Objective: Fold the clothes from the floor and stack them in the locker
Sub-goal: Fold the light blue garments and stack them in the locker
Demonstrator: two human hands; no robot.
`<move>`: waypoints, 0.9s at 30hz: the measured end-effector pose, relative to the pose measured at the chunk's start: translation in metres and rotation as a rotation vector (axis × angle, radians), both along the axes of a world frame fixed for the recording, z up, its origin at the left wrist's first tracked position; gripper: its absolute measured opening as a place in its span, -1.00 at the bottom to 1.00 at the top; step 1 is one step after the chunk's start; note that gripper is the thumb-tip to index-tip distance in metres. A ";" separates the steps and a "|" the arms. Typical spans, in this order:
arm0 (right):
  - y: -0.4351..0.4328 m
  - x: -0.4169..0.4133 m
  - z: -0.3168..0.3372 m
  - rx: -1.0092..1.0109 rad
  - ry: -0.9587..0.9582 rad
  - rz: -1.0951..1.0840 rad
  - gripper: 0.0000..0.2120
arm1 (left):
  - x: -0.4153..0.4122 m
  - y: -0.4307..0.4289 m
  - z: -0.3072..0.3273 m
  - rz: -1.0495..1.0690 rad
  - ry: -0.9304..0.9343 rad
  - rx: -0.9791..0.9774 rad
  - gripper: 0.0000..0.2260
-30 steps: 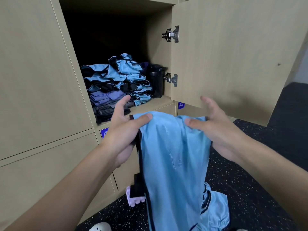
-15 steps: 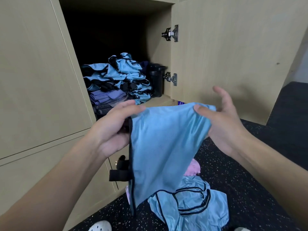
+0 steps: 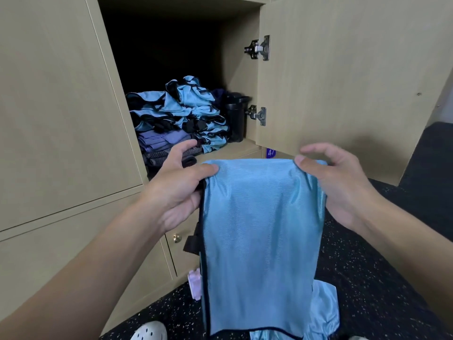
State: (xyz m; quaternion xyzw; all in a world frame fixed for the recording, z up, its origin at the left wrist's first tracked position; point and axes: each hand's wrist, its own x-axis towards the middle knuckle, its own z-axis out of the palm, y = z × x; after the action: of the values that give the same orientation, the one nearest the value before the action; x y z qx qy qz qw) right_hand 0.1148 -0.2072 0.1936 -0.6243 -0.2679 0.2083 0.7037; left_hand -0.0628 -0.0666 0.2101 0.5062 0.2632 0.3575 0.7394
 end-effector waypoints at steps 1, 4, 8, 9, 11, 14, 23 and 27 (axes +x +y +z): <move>0.000 0.001 -0.001 -0.010 -0.004 -0.011 -0.95 | -0.001 0.001 0.000 0.001 0.001 -0.017 -0.44; 0.002 0.007 -0.005 -0.027 -0.012 -0.051 -0.95 | -0.004 0.001 0.001 -0.105 -0.014 -0.050 -0.38; -0.002 0.015 -0.002 -0.072 -0.015 0.153 -0.75 | -0.006 0.001 -0.002 -0.151 0.087 0.079 -0.42; -0.004 0.016 -0.002 -0.107 -0.028 0.238 -0.66 | -0.007 0.001 -0.003 -0.134 0.112 0.110 -0.47; -0.006 0.019 -0.004 -0.220 -0.160 0.301 -0.55 | -0.008 0.003 -0.002 -0.103 0.141 0.137 -0.58; -0.006 0.020 -0.007 -0.332 -0.430 0.172 -0.65 | -0.011 0.005 0.000 -0.080 0.169 0.176 -0.70; -0.007 0.019 -0.003 -0.360 -0.770 0.004 -0.65 | -0.012 0.002 0.005 -0.120 0.290 0.277 -0.82; -0.008 0.021 -0.002 -0.313 -0.646 -0.015 -0.73 | -0.013 -0.001 0.005 -0.174 0.320 0.374 -0.69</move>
State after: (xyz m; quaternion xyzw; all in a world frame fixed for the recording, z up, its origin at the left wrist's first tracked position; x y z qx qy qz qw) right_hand 0.1358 -0.2153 0.1920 -0.7601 -0.4368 0.0337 0.4799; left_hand -0.0759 -0.0672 0.2154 0.7049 0.2613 0.2504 0.6100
